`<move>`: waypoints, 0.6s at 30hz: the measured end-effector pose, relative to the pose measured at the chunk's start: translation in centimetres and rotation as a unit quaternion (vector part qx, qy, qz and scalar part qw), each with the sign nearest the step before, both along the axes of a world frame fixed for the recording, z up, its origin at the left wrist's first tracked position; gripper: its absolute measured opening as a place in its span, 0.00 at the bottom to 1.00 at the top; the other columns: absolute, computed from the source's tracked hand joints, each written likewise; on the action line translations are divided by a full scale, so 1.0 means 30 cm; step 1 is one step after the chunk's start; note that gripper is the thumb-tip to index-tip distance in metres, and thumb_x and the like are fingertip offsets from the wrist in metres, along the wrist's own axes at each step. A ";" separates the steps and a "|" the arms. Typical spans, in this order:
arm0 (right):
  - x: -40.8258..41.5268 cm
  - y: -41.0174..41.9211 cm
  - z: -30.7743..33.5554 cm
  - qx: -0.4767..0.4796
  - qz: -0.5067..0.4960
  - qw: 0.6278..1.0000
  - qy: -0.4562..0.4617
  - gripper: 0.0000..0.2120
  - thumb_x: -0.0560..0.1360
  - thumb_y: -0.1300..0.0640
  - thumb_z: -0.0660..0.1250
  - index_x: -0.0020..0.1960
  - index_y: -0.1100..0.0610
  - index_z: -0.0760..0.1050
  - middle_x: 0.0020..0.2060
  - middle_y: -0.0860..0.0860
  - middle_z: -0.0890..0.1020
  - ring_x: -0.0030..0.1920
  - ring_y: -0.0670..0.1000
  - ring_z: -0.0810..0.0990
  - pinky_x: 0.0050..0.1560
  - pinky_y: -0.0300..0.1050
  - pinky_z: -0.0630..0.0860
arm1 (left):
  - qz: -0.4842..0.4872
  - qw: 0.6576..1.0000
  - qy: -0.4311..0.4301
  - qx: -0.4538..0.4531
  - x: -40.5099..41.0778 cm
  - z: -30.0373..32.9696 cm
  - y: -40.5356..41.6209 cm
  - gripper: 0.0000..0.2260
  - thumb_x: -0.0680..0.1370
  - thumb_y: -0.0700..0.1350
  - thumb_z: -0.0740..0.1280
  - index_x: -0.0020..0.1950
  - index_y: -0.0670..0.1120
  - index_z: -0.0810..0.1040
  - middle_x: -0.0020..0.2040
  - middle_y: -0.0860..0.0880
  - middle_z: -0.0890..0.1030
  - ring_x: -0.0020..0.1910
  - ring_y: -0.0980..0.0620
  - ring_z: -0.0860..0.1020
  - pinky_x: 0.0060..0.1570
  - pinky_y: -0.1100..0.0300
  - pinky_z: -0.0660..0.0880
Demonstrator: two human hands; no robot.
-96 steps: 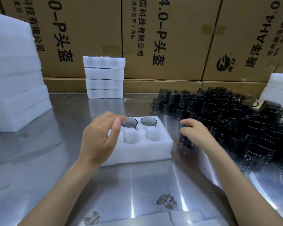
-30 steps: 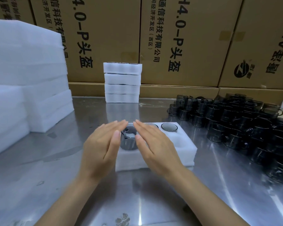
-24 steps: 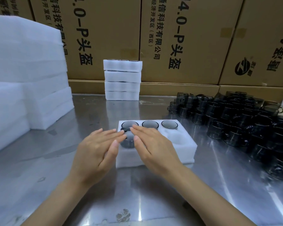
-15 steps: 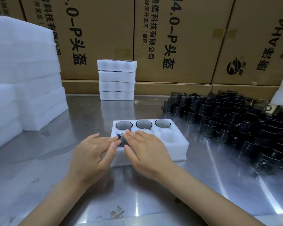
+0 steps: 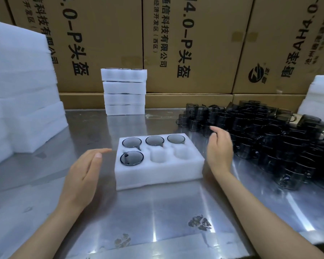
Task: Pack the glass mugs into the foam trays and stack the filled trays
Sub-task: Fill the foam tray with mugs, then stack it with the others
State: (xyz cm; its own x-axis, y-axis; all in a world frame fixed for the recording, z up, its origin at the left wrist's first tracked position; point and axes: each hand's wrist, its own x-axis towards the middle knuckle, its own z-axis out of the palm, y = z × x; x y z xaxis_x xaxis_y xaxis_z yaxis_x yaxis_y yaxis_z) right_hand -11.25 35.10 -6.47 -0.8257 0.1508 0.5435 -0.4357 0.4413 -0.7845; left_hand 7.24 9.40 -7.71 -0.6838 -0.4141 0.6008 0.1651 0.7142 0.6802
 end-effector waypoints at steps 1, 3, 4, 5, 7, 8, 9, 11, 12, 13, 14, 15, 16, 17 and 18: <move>-0.030 0.027 -0.013 0.000 -0.029 0.999 -0.028 0.17 0.80 0.58 0.52 0.64 0.52 0.73 0.64 0.48 0.73 0.62 0.50 0.71 0.54 0.41 0.65 | -0.001 1.000 -0.002 0.005 -0.003 -0.003 -0.003 0.15 0.78 0.53 0.50 0.51 0.62 0.76 0.53 0.65 0.77 0.54 0.62 0.73 0.51 0.79 0.63; -0.068 0.059 -0.031 0.030 -0.062 0.996 -0.064 0.17 0.80 0.57 0.53 0.66 0.52 0.71 0.68 0.47 0.70 0.60 0.51 0.73 0.51 0.44 0.67 | -0.012 1.000 0.000 0.000 -0.007 -0.005 -0.002 0.15 0.78 0.53 0.50 0.50 0.61 0.76 0.52 0.64 0.78 0.53 0.62 0.74 0.52 0.78 0.64; -0.081 0.069 -0.037 0.064 -0.068 0.993 -0.072 0.18 0.80 0.58 0.53 0.67 0.53 0.69 0.69 0.47 0.68 0.59 0.52 0.74 0.49 0.45 0.69 | -0.018 1.000 0.002 -0.005 -0.009 -0.004 0.000 0.15 0.78 0.53 0.50 0.50 0.61 0.76 0.52 0.63 0.78 0.52 0.62 0.74 0.52 0.78 0.64; -0.091 0.075 -0.040 0.105 -0.072 0.989 -0.080 0.19 0.79 0.58 0.54 0.69 0.53 0.67 0.71 0.48 0.66 0.60 0.54 0.73 0.49 0.47 0.71 | -0.022 1.000 0.003 -0.009 -0.010 -0.004 0.002 0.15 0.78 0.52 0.50 0.50 0.61 0.76 0.52 0.62 0.78 0.52 0.63 0.74 0.52 0.77 0.65; -0.109 0.077 -0.035 0.179 -0.091 0.974 -0.104 0.22 0.78 0.61 0.55 0.72 0.55 0.64 0.72 0.51 0.65 0.64 0.55 0.70 0.51 0.50 0.71 | -0.025 1.000 0.002 -0.014 -0.011 -0.006 0.004 0.15 0.79 0.52 0.50 0.49 0.60 0.77 0.52 0.62 0.79 0.51 0.64 0.74 0.52 0.77 0.65; -0.114 0.075 -0.031 0.205 -0.102 0.967 -0.113 0.22 0.78 0.62 0.56 0.72 0.56 0.64 0.70 0.53 0.67 0.65 0.56 0.69 0.51 0.51 0.70 | -0.024 1.000 0.001 -0.012 -0.011 -0.006 0.003 0.15 0.78 0.53 0.50 0.49 0.60 0.77 0.52 0.62 0.79 0.51 0.64 0.74 0.51 0.77 0.65; -0.117 0.071 -0.030 0.225 -0.110 0.961 -0.114 0.22 0.77 0.62 0.56 0.72 0.57 0.64 0.67 0.55 0.70 0.64 0.57 0.68 0.51 0.52 0.70 | -0.023 1.000 0.003 -0.010 -0.010 -0.006 -0.001 0.15 0.78 0.53 0.50 0.49 0.60 0.77 0.52 0.62 0.79 0.50 0.65 0.74 0.51 0.77 0.65; -0.115 0.066 -0.033 0.249 -0.113 0.957 -0.101 0.20 0.78 0.58 0.58 0.70 0.57 0.66 0.62 0.55 0.73 0.62 0.57 0.69 0.51 0.53 0.72 | -0.022 1.000 0.006 -0.004 -0.010 -0.007 -0.006 0.15 0.78 0.54 0.50 0.49 0.60 0.77 0.52 0.62 0.79 0.50 0.66 0.74 0.51 0.77 0.65; -0.113 0.067 -0.035 0.255 -0.112 0.956 -0.091 0.18 0.78 0.55 0.59 0.67 0.57 0.69 0.60 0.55 0.74 0.61 0.56 0.69 0.51 0.54 0.73 | -0.023 1.000 0.007 -0.002 -0.011 -0.007 -0.007 0.15 0.78 0.54 0.50 0.49 0.60 0.77 0.52 0.61 0.79 0.50 0.65 0.74 0.51 0.76 0.65; -0.109 0.069 -0.037 0.263 -0.113 0.955 -0.078 0.16 0.78 0.51 0.61 0.63 0.56 0.72 0.56 0.53 0.76 0.59 0.56 0.70 0.50 0.53 0.73 | -0.023 1.000 0.007 0.001 -0.013 -0.007 -0.007 0.15 0.78 0.54 0.50 0.49 0.59 0.77 0.52 0.61 0.79 0.50 0.64 0.74 0.51 0.76 0.66; -0.106 0.073 -0.038 0.277 -0.117 0.951 -0.064 0.13 0.77 0.48 0.62 0.56 0.54 0.76 0.51 0.52 0.78 0.57 0.56 0.71 0.47 0.51 0.72 | -0.023 1.000 0.005 0.002 -0.014 -0.007 -0.008 0.15 0.78 0.54 0.50 0.49 0.59 0.77 0.51 0.61 0.79 0.50 0.63 0.75 0.51 0.75 0.66; -0.103 0.077 -0.035 0.296 -0.122 0.946 -0.054 0.13 0.76 0.44 0.63 0.48 0.53 0.78 0.45 0.50 0.78 0.53 0.56 0.72 0.44 0.49 0.70 | -0.024 1.000 0.003 0.004 -0.015 -0.005 -0.007 0.15 0.78 0.54 0.50 0.49 0.58 0.77 0.52 0.61 0.79 0.50 0.62 0.75 0.51 0.75 0.66; -0.099 0.079 -0.032 0.315 -0.129 0.939 -0.045 0.16 0.74 0.41 0.64 0.40 0.53 0.77 0.39 0.49 0.77 0.50 0.55 0.71 0.42 0.47 0.68 | -0.025 1.000 0.003 0.005 -0.014 -0.004 -0.007 0.16 0.78 0.55 0.50 0.49 0.58 0.77 0.52 0.61 0.79 0.50 0.63 0.75 0.51 0.75 0.66; -0.095 0.081 -0.030 0.333 -0.136 0.932 -0.039 0.20 0.73 0.38 0.64 0.34 0.53 0.75 0.36 0.49 0.76 0.47 0.54 0.70 0.41 0.47 0.67 | -0.027 1.000 0.006 0.006 -0.013 -0.002 -0.005 0.16 0.78 0.56 0.50 0.49 0.58 0.77 0.52 0.61 0.79 0.51 0.64 0.75 0.51 0.75 0.66; -0.089 0.081 -0.027 0.348 -0.140 0.926 -0.031 0.21 0.72 0.37 0.65 0.31 0.53 0.74 0.34 0.49 0.75 0.44 0.54 0.69 0.40 0.47 0.67 | -0.028 1.000 0.010 0.005 -0.012 -0.001 -0.004 0.17 0.77 0.57 0.49 0.49 0.58 0.78 0.52 0.61 0.79 0.51 0.66 0.74 0.50 0.76 0.66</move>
